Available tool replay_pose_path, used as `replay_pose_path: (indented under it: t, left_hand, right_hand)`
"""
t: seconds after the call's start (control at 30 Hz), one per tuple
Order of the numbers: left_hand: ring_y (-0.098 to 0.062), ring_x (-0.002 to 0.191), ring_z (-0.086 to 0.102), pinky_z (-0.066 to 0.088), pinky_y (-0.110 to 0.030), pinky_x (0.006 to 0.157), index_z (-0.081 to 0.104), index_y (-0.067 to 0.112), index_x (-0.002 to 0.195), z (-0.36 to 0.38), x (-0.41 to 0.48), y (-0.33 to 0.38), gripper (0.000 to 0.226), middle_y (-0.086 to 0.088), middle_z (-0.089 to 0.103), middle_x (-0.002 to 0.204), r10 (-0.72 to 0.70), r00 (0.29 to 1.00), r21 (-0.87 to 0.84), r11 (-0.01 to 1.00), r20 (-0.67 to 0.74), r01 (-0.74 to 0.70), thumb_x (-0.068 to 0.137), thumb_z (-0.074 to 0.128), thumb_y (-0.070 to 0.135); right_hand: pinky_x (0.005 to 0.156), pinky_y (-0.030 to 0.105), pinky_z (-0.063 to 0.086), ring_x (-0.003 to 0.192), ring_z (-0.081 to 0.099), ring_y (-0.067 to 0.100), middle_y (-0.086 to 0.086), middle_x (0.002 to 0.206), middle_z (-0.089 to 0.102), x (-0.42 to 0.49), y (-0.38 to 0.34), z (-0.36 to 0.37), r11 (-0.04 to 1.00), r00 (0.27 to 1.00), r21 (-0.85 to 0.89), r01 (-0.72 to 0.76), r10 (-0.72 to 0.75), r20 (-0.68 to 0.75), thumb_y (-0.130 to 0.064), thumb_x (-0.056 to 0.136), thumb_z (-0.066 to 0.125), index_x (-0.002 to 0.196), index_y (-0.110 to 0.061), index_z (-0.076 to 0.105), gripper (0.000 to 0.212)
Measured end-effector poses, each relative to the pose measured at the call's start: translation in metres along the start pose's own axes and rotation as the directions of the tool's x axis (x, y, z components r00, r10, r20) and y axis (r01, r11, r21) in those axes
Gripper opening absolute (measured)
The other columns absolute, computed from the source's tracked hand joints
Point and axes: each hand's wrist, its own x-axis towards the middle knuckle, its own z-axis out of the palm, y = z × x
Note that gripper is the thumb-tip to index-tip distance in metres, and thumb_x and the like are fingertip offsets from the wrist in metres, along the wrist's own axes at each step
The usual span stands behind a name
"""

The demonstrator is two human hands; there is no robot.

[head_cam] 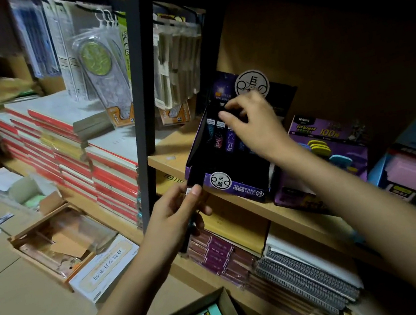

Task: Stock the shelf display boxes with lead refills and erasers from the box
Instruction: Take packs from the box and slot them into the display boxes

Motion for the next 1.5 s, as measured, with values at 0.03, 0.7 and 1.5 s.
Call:
replay_pose_path:
  t: [0.03, 0.7, 1.5]
  left_hand:
    - [-0.018, 0.062, 0.061, 0.05, -0.022, 0.053, 0.059, 0.021, 0.096, 0.003, 0.0, 0.0, 0.019, 0.002, 0.069, 0.074, 0.004, 1.0, -0.003, 1.0, 0.009, -0.004, 0.09, 0.048, 0.035]
    - [-0.022, 0.139, 0.032, 0.021, -0.036, 0.113, 0.045, 0.019, 0.138, 0.01, 0.087, -0.047, 0.054, -0.003, 0.042, 0.147, 0.265, 0.909, 0.891, 0.239, 0.322, -0.386, 0.09, 0.057, 0.042]
    - [-0.02, 0.139, 0.032, 0.023, -0.035, 0.111, 0.049, 0.019, 0.136, 0.0, 0.077, -0.034, 0.05, -0.001, 0.043, 0.146, 0.243, 0.92, 0.882, 0.291, 0.307, -0.371, 0.09, 0.056, 0.037]
  right_hand:
    - [0.077, 0.009, 0.04, 0.094, 0.054, 0.012, 0.009, 0.102, 0.056, -0.019, -0.009, 0.0, 0.975, 0.996, 0.218, -0.045, 0.026, 0.089, -0.035, 0.094, 0.051, 0.103, -0.013, 0.064, 0.027]
    - [0.086, 0.006, 0.032, 0.109, 0.06, 0.017, 0.01, 0.115, 0.067, 0.016, 0.036, -0.026, 0.994, 0.992, 0.076, -0.083, 0.089, -0.086, -0.013, 0.086, 0.066, 0.112, -0.004, 0.067, 0.028]
    - [0.101, 0.04, 0.035, 0.124, 0.038, 0.029, 0.011, 0.132, 0.048, 0.013, 0.038, -0.006, 0.897, 0.995, -0.431, 0.1, -0.099, 0.026, -0.02, 0.09, 0.059, 0.128, -0.012, 0.054, 0.039]
